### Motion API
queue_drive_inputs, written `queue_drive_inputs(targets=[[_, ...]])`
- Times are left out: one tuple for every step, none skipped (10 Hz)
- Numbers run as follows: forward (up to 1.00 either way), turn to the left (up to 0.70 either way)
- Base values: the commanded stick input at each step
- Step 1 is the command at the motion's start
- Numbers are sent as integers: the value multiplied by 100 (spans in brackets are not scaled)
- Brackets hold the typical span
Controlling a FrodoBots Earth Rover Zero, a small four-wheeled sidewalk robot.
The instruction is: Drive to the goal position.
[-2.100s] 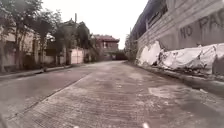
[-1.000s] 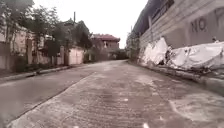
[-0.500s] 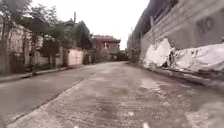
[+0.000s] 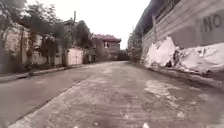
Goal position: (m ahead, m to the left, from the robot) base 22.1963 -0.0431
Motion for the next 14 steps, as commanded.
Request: queue_drive_inputs(targets=[[70,0],[70,0],[70,0],[70,0],[70,0],[70,0],[70,0],[70,0],[70,0],[70,0],[42,0],[0,0],[0,0],[0,0]])
